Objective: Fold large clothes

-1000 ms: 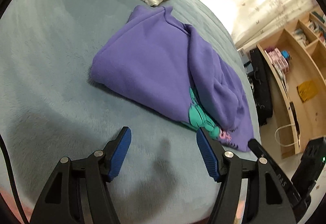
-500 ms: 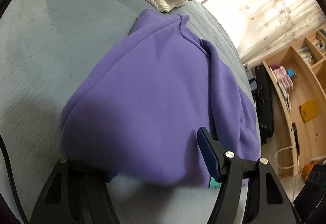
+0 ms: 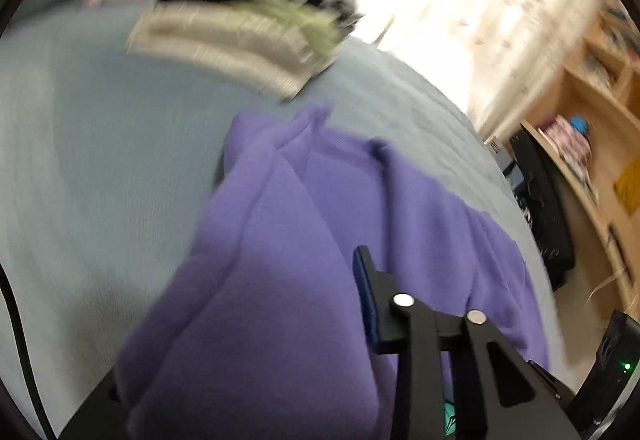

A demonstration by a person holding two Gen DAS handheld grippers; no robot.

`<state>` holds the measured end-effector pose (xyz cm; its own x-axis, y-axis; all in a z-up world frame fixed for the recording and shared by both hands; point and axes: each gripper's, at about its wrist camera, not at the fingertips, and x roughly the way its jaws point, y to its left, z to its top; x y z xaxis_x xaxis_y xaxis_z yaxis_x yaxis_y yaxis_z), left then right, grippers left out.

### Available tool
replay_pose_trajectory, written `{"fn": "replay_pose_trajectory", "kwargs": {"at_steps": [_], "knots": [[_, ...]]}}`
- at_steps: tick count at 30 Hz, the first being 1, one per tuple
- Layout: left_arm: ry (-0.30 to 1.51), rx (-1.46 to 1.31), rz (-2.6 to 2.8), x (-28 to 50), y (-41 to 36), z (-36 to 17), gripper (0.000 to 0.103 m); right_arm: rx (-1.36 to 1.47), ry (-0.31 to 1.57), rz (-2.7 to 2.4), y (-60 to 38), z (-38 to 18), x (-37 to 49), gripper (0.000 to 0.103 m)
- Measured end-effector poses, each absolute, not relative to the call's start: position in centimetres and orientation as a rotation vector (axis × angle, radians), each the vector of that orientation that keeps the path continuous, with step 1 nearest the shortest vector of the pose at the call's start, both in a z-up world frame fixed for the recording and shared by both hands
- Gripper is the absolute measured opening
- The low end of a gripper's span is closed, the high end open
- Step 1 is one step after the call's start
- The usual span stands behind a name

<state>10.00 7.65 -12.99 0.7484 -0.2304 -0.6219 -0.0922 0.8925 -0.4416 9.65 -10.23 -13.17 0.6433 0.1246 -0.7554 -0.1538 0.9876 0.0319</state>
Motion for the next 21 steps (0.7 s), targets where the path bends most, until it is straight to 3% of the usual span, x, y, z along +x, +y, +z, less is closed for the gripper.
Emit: {"fn": "replay_pose_trajectory", "kwargs": {"at_steps": [11, 21], "knots": [[0.528, -0.138, -0.275, 9.8, -4.1, -2.9, 0.025, 0.234, 0.883, 0.255, -14.4, -13.9, 10.0, 0.006], [0.542, 0.01, -0.451, 10.3, -15.0, -1.3, 0.025, 0.488, 1.005, 0.323, -21.4, -13.6, 8.9, 0.01]]}}
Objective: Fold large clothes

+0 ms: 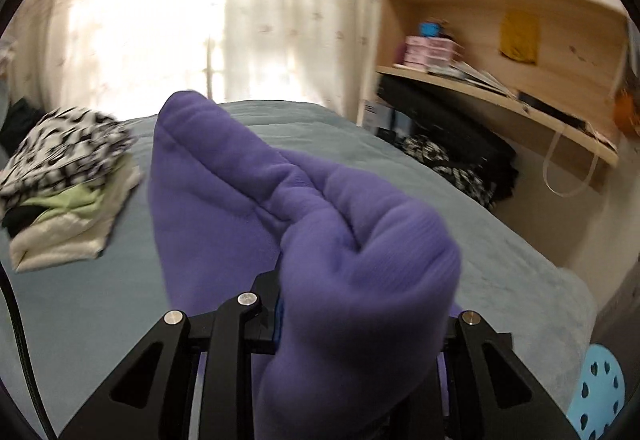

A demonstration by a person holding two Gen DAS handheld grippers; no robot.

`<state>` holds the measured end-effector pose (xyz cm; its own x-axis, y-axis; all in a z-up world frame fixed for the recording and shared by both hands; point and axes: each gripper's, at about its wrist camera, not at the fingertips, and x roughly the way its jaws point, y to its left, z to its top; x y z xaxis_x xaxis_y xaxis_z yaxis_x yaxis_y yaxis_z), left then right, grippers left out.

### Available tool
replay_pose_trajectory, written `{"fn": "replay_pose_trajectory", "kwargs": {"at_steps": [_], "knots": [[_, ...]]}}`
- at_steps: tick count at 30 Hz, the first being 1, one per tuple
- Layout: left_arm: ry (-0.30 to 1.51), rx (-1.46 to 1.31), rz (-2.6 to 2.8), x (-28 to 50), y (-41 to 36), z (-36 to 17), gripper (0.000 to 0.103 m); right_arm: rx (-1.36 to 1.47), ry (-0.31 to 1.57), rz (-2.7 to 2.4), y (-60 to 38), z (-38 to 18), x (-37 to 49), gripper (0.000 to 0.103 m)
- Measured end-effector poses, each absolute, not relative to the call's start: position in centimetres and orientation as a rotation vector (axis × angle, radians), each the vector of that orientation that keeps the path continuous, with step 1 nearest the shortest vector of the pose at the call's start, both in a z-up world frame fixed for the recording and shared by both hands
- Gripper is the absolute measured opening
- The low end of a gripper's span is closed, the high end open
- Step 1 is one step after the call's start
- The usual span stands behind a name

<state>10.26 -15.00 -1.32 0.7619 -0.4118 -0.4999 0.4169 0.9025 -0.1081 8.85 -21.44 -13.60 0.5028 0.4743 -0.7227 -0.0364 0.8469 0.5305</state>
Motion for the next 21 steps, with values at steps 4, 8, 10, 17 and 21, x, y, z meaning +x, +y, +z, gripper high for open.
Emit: {"fn": "replay_pose_trajectory", "kwargs": {"at_steps": [4, 8, 10, 17, 21], "knots": [[0.571, 0.069, -0.524, 10.3, -19.9, -2.3, 0.025, 0.466, 0.991, 0.207, -26.0, -12.3, 6.8, 0.013], [0.657, 0.157, -0.569, 10.3, -24.9, -4.8, 0.025, 0.444, 0.946, 0.01, -31.6, -11.4, 4.6, 0.014], [0.706, 0.197, -0.58, 10.6, -27.0, -6.6, 0.025, 0.483, 0.929, -0.047, -34.3, -11.4, 3.6, 0.014], [0.778, 0.319, -0.609, 9.4, -31.1, -10.8, 0.026, 0.568, 0.909, -0.145, -38.9, -12.1, 1.8, 0.014], [0.773, 0.405, -0.599, 9.2, -31.7, -12.8, 0.031, 0.574, 0.918, -0.142, -39.1, -12.4, 1.6, 0.014]]}}
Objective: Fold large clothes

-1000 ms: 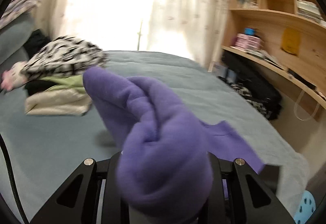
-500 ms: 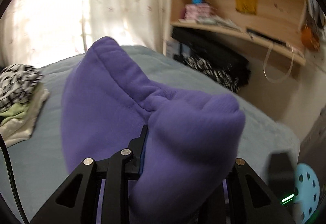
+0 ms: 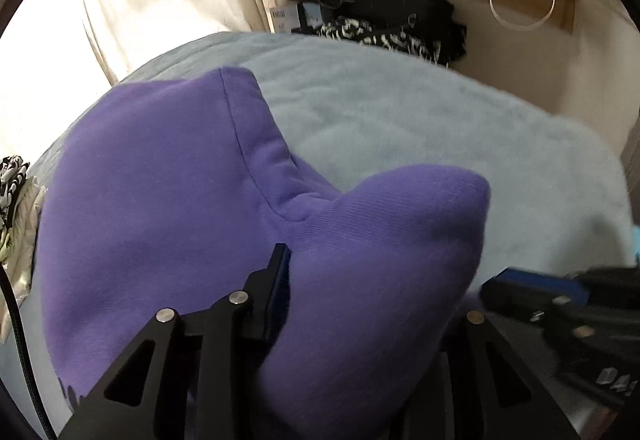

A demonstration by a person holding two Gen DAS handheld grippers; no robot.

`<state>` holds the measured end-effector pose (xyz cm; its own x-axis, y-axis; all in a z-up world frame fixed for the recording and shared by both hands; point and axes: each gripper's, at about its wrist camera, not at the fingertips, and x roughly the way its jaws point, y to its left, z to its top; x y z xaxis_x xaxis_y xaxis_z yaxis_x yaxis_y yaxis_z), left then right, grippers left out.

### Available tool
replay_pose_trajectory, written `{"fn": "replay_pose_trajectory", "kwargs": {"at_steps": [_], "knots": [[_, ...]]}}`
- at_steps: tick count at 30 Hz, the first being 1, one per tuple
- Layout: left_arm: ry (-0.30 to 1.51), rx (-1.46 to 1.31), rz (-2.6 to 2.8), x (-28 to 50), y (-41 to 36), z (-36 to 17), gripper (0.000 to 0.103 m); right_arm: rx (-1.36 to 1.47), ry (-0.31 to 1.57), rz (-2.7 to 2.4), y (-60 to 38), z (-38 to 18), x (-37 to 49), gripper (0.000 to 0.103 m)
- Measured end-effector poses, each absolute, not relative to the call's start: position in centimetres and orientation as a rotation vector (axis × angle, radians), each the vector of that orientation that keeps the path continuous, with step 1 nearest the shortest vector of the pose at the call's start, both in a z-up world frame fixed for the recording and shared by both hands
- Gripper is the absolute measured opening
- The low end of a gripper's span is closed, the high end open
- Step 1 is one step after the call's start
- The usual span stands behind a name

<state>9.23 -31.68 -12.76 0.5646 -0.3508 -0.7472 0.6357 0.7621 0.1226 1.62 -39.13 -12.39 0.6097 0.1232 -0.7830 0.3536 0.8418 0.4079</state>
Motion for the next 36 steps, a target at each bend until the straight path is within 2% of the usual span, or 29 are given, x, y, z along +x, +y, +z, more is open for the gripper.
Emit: {"fn": "replay_pose_trajectory", "kwargs": {"at_steps": [1, 2, 3, 4, 6, 8, 9, 18, 24, 26, 30, 33, 35, 36], "knots": [[0.772, 0.408, -0.602, 9.2, -31.6, -12.8, 0.033, 0.572, 0.917, -0.139, -39.0, -12.3, 1.6, 0.014], [0.772, 0.405, -0.61, 9.1, -31.6, -12.6, 0.039, 0.571, 0.915, -0.136, -39.0, -12.1, 1.5, 0.014], [0.78, 0.392, -0.635, 9.1, -31.5, -12.4, 0.051, 0.573, 0.912, -0.134, -39.3, -12.4, 1.7, 0.014], [0.788, 0.382, -0.652, 9.1, -31.5, -12.2, 0.056, 0.573, 0.91, -0.133, -39.1, -12.4, 1.3, 0.014], [0.792, 0.361, -0.684, 9.0, -31.2, -11.7, 0.072, 0.571, 0.904, -0.136, -39.4, -12.0, 1.0, 0.014], [0.795, 0.336, -0.728, 9.0, -31.0, -11.2, 0.083, 0.572, 0.898, -0.138, -39.6, -11.9, 0.8, 0.014], [0.795, 0.327, -0.741, 9.2, -31.4, -10.9, 0.086, 0.571, 0.894, -0.138, -39.7, -11.7, 0.7, 0.014], [0.872, 0.167, -0.847, 9.0, -28.9, -7.3, 0.089, 0.547, 0.845, -0.134, -39.8, -9.7, -0.1, 0.014], [0.829, 0.106, -0.826, 7.9, -25.1, -3.3, 0.089, 0.462, 0.821, -0.081, -38.8, -7.1, 0.8, 0.015], [0.794, 0.085, -0.785, 8.1, -22.9, -1.6, 0.089, 0.441, 0.819, -0.057, -38.5, -6.4, 1.6, 0.024], [0.78, 0.047, -0.671, 10.1, -18.9, -0.4, 0.089, 0.411, 0.816, 0.012, -37.8, -4.4, 4.1, 0.034], [0.838, 0.018, -0.54, 13.3, -16.3, -1.5, 0.089, 0.414, 0.806, 0.088, -37.6, -3.1, 6.8, 0.045], [0.898, -0.027, -0.511, 15.5, -14.6, -2.9, 0.089, 0.395, 0.797, 0.132, -37.3, -2.6, 8.7, 0.059], [0.93, -0.047, -0.505, 16.6, -14.0, -3.8, 0.089, 0.386, 0.795, 0.151, -37.1, -2.5, 10.3, 0.061]]}}
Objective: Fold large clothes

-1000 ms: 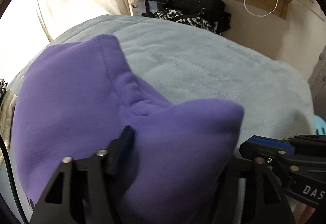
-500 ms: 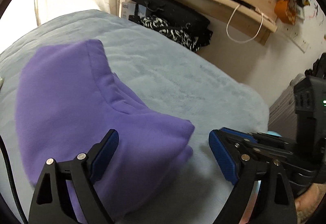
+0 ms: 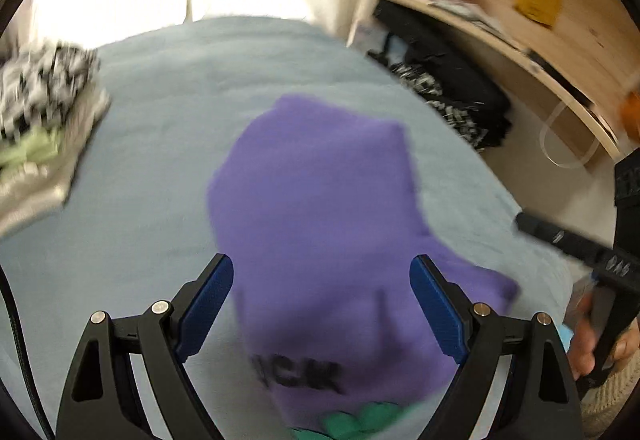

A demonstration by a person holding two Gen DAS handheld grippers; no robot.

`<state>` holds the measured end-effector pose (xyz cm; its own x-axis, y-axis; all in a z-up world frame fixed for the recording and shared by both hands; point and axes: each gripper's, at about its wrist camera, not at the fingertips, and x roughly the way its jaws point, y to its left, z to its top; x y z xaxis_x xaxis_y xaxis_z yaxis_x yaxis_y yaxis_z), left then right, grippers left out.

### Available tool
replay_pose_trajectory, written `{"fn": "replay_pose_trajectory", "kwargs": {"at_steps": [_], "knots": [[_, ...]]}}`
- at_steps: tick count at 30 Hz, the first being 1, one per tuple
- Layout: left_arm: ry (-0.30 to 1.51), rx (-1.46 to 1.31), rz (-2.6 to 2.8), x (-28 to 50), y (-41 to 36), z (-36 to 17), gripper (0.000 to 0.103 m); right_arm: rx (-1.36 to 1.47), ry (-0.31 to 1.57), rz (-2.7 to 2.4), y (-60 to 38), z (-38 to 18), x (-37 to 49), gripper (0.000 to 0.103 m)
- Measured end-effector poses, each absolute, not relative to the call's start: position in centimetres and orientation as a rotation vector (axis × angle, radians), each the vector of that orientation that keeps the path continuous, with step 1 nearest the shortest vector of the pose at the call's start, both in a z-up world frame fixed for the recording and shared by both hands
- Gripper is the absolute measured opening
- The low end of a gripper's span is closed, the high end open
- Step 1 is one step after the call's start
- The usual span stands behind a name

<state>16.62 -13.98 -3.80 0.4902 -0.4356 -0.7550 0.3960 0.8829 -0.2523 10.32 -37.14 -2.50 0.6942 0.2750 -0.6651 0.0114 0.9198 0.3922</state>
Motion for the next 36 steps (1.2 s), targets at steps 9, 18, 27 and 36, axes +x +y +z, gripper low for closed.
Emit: {"fn": "replay_pose_trajectory", "kwargs": {"at_steps": [9, 18, 27, 36], "knots": [[0.985, -0.174, -0.517, 22.2, -11.7, -8.2, 0.091, 0.528, 0.884, 0.313, -38.7, -7.0, 21.2, 0.062], [1.014, -0.15, -0.562, 24.5, -13.9, -9.9, 0.102, 0.628, 1.053, 0.483, -38.6, -12.8, 25.9, 0.062], [1.032, -0.115, -0.561, 25.2, -15.7, -10.3, 0.102, 0.476, 0.954, 0.495, -38.2, -10.3, 23.5, 0.014], [0.994, 0.217, -0.406, 23.6, -22.4, -9.9, 0.102, 0.351, 0.931, 0.26, -40.3, -8.3, 19.3, 0.013]]}}
